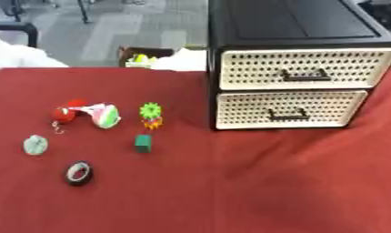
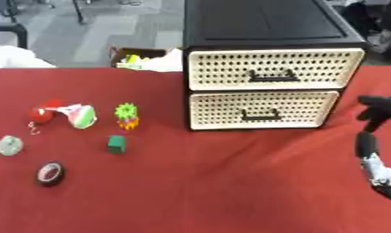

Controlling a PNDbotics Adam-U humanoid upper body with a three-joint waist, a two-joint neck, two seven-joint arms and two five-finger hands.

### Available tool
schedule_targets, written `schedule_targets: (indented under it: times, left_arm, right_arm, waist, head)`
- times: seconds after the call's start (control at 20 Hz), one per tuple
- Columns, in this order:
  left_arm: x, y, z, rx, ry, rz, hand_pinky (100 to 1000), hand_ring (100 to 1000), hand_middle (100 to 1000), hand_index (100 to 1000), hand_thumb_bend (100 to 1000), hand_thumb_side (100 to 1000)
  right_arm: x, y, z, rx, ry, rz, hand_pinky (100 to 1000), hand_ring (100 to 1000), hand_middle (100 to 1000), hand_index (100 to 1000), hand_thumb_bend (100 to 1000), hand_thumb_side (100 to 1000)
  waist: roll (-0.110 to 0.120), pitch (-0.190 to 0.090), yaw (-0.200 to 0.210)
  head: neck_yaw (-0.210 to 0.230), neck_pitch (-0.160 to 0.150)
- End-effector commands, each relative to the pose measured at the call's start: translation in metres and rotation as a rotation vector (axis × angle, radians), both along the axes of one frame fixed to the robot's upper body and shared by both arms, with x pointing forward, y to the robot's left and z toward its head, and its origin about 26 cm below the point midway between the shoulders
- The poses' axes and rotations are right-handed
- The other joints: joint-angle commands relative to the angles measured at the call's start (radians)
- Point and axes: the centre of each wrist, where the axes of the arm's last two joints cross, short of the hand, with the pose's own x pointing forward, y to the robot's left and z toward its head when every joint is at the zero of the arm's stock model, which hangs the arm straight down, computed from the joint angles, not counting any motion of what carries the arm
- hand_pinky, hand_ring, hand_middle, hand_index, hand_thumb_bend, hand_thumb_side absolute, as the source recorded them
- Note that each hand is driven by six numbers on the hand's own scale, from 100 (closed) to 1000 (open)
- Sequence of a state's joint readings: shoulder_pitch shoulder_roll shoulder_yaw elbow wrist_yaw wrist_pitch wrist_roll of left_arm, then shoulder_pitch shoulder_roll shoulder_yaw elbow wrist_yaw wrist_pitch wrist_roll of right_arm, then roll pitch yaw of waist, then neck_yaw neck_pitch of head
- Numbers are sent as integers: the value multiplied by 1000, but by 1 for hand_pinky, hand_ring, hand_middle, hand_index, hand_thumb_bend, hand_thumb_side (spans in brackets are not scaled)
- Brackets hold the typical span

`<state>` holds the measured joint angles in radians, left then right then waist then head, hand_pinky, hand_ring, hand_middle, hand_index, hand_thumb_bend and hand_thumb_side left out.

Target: Pick up objects from table and place into drawer.

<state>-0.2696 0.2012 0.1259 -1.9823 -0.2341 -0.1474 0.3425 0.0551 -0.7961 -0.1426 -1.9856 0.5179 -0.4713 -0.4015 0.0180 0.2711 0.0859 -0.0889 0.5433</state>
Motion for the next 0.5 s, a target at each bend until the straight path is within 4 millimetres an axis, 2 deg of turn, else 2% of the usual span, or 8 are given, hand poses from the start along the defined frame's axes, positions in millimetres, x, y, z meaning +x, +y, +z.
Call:
schedule_targets:
  times: [0.05,0.2,0.5]
  left_arm:
    - [-2,2,8,24,-23,-4,449,503,592,711,100,850]
    - [-3,2,7,26,-21,-6,448,503,592,711,100,850]
    - [-3,2,7,30,-18,-11,448,503,593,711,100,849]
  right_arm:
    - [-1,-3,19,-112,-16,-7,398,353,426,827,100,772]
    - [1,-4,27,-168,8,-21,329,282,332,820,100,775]
    - [5,-1,46,-254,34,-35,190,157,213,796,100,772]
  waist:
    - [-3,-18,-1]
    - [-4,-20,0]
    - [-4,-21,3]
  head:
    - [-3,1]
    - [-6,3]
    - [-13,5]
